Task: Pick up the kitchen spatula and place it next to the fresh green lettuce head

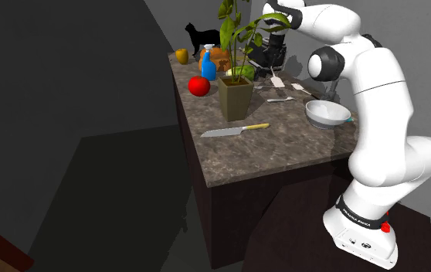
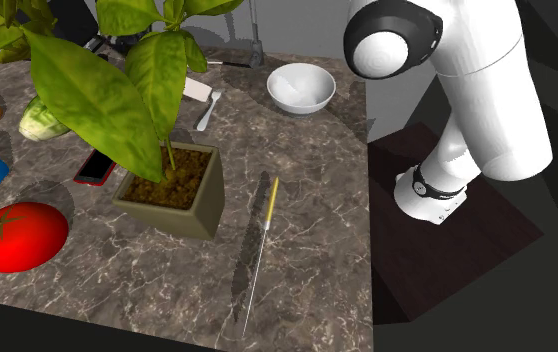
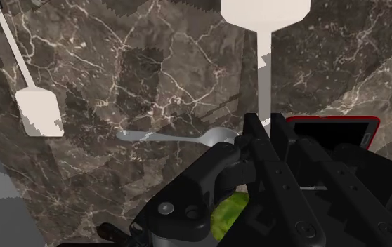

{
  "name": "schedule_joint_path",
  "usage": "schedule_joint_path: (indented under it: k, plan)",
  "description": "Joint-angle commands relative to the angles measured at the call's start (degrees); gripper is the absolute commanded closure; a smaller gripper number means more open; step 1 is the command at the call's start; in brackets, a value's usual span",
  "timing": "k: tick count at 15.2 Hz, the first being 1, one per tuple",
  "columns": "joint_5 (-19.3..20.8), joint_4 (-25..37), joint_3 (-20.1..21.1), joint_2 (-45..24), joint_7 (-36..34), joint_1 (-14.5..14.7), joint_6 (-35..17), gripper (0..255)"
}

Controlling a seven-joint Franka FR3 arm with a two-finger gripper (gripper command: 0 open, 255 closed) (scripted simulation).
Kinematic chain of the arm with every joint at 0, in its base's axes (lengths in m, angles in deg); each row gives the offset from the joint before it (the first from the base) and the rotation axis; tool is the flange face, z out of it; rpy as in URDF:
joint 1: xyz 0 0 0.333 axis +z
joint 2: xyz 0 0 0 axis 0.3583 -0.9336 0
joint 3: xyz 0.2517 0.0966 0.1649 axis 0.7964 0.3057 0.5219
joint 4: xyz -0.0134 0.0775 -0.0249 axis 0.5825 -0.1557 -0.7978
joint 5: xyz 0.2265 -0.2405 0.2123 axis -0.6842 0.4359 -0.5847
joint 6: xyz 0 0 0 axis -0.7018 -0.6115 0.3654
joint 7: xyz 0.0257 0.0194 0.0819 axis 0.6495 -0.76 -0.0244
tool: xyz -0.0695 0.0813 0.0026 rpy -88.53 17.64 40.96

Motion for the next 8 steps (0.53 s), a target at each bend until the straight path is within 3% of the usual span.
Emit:
schedule_joint_path:
  k: [1, 8]
  plan:
    - [0.07, -3.33, -0.06, 0.94, 0.07, 0.36, -2.49, 255]
    - [0.25, -13.40, -0.21, 3.62, 0.41, 1.22, -9.84, 255]
